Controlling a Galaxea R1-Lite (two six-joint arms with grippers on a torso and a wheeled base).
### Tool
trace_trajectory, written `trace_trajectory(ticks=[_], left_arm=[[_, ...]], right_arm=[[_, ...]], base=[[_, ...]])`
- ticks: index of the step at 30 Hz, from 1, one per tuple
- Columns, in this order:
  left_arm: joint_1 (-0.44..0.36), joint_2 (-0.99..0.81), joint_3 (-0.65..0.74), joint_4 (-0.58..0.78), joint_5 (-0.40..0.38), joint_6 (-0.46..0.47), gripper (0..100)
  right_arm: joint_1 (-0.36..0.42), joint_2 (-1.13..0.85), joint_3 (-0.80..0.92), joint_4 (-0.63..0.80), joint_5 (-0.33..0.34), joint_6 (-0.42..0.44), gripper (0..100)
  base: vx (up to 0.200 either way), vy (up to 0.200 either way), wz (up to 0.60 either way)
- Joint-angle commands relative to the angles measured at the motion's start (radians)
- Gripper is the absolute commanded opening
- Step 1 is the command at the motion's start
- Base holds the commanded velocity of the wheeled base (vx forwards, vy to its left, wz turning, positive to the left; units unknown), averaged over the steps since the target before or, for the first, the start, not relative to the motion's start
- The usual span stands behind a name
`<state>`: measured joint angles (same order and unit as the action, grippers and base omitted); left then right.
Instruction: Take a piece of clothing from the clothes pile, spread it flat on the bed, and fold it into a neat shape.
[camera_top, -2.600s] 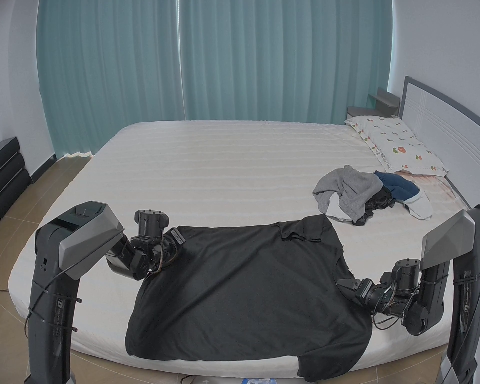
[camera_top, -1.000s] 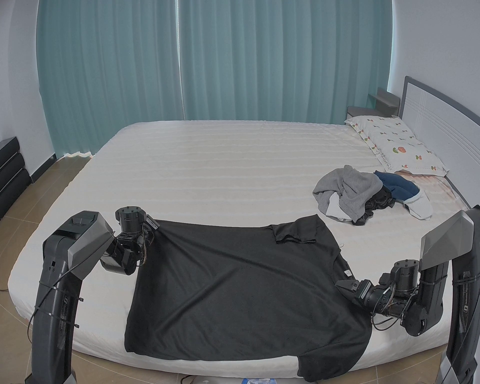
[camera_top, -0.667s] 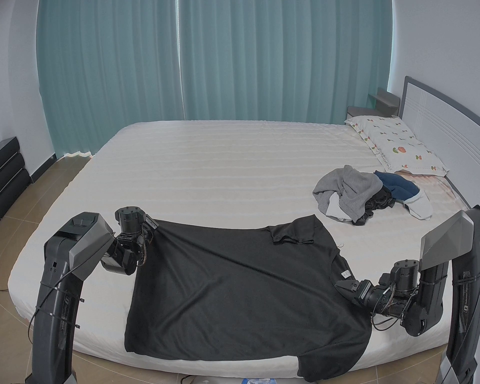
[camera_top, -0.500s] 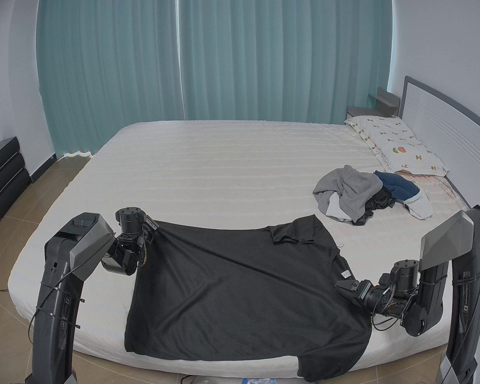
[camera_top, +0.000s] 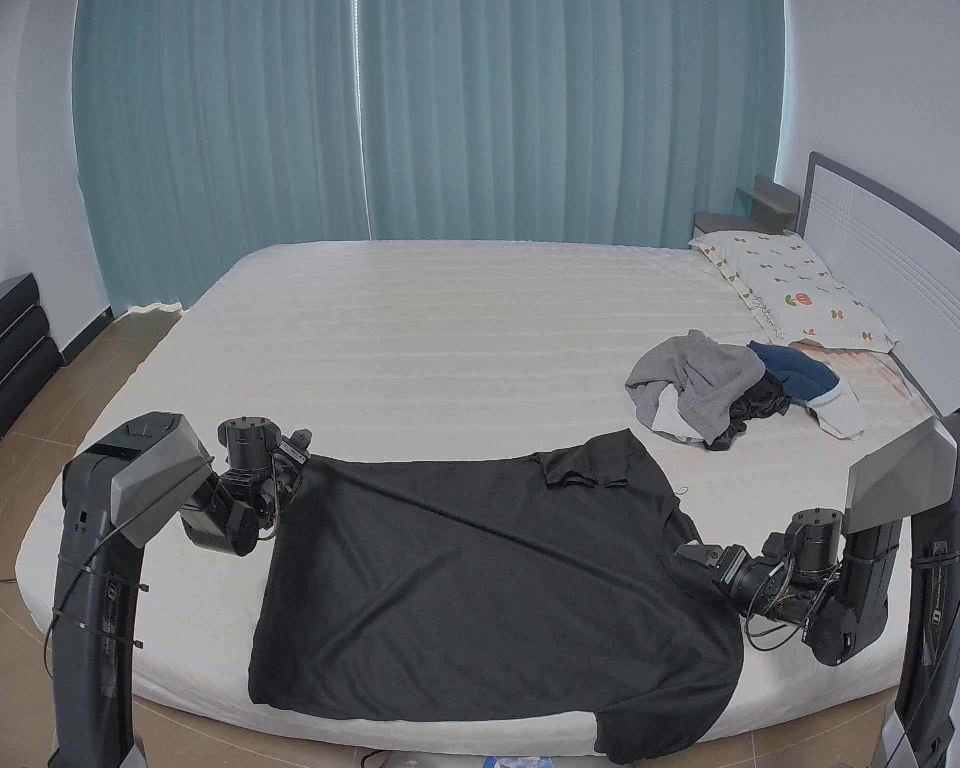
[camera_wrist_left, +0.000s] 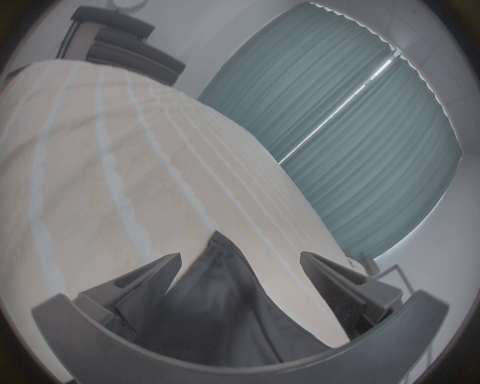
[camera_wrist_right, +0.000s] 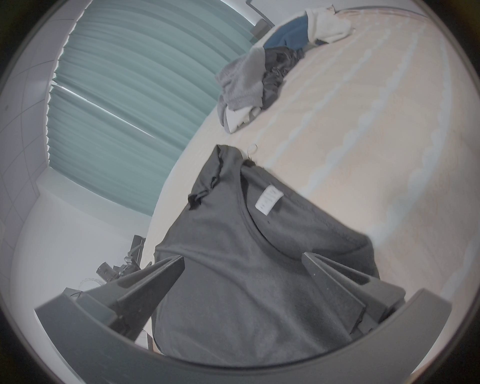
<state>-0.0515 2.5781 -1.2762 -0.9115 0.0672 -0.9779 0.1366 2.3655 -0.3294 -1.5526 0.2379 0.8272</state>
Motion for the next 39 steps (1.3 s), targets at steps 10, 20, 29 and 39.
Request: trace_trajectory(ticks=[10, 20, 29, 39], left_arm=[[-0.037, -0.138, 0.187, -0.003, -0.119, -0.093, 100], [-0.071, -0.131, 0.218, -0.053, -0.089, -0.087, 100], [-0.071, -0.131, 0.215, -0.053, -0.089, -0.085, 100], [-0.071, -0.130, 0.210, -0.052, -0.087, -0.084, 100]], right_arm=[[0.087, -0.068, -0.484, 0.503, -0.118, -0.043, 100], [0.141, 0.138, -0.961, 0.894, -0.186, -0.034, 100], [0.164, 0.189, -1.134, 1.051, -0.204, -0.011, 100], [0.161, 0.287, -1.284, 1.075, -0.235, -0.008, 100]], base=[[0.000, 0.000, 0.00], [0.000, 0.000, 0.00], [0.000, 0.000, 0.00], [0.000, 0.000, 0.00]])
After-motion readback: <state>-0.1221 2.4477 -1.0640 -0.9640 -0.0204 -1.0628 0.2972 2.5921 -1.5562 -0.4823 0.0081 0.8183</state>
